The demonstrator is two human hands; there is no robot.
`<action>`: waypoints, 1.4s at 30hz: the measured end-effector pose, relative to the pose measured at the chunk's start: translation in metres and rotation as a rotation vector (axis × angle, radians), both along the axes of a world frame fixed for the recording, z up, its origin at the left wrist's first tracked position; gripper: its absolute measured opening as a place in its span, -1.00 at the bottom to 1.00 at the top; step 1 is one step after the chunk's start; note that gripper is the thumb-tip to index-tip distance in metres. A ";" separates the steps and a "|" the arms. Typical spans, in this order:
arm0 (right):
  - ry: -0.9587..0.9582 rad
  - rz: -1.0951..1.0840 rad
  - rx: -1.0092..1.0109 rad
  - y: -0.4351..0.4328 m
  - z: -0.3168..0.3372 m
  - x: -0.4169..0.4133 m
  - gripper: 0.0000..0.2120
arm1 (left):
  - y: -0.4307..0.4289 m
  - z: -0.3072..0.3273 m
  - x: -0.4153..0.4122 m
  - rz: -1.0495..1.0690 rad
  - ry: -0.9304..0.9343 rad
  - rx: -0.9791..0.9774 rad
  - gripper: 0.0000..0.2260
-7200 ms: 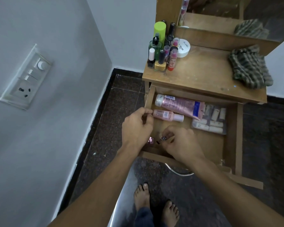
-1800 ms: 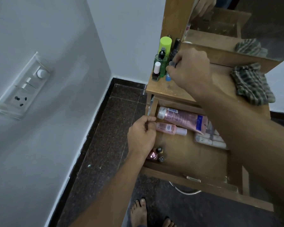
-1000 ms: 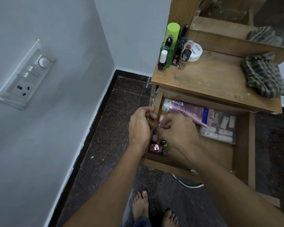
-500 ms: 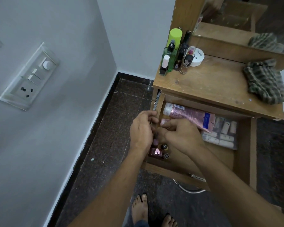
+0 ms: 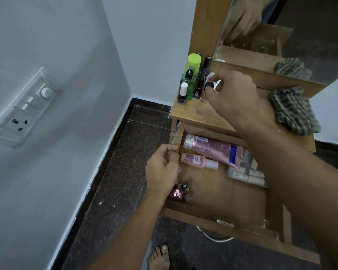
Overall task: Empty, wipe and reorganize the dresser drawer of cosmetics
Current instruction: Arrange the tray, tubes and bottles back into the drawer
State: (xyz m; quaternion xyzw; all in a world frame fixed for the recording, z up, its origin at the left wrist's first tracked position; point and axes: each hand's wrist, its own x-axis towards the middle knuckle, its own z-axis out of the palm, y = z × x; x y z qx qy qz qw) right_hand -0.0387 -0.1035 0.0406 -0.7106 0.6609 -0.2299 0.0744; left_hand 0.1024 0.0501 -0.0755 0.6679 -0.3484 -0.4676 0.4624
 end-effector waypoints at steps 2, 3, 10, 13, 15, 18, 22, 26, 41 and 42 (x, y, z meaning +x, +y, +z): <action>0.051 0.030 -0.009 -0.001 -0.006 0.000 -0.71 | 0.000 0.000 0.000 -0.002 -0.005 -0.003 -0.84; 0.060 0.038 -0.020 -0.001 -0.008 0.000 -0.70 | 0.000 -0.001 0.001 -0.005 -0.009 -0.004 -0.84; -0.003 0.018 -0.070 -0.003 -0.014 0.001 -0.77 | -0.001 -0.003 0.001 0.005 0.007 0.004 -0.83; -0.009 0.042 -0.075 0.001 -0.010 0.000 -0.80 | -0.001 -0.004 0.000 0.013 0.023 0.001 -0.83; -0.069 0.035 -0.111 0.012 -0.007 -0.005 -0.80 | -0.001 -0.003 0.000 0.021 0.051 0.005 -0.82; -0.201 0.069 -0.119 0.050 -0.014 -0.013 -0.87 | -0.002 -0.003 0.000 0.032 0.084 0.012 -0.80; -0.233 0.177 0.057 0.119 -0.045 -0.019 -0.83 | -0.003 -0.004 0.000 0.037 0.086 0.011 -0.79; -0.262 0.156 0.254 0.150 -0.078 -0.018 -0.77 | -0.003 -0.005 0.000 0.027 0.058 0.004 -0.78; -0.236 0.183 0.545 0.141 -0.128 -0.016 -0.78 | 0.000 -0.003 0.000 0.003 0.041 -0.022 -0.80; -0.226 0.194 0.552 0.141 -0.128 -0.017 -0.78 | 0.000 -0.003 0.000 -0.002 0.032 -0.022 -0.81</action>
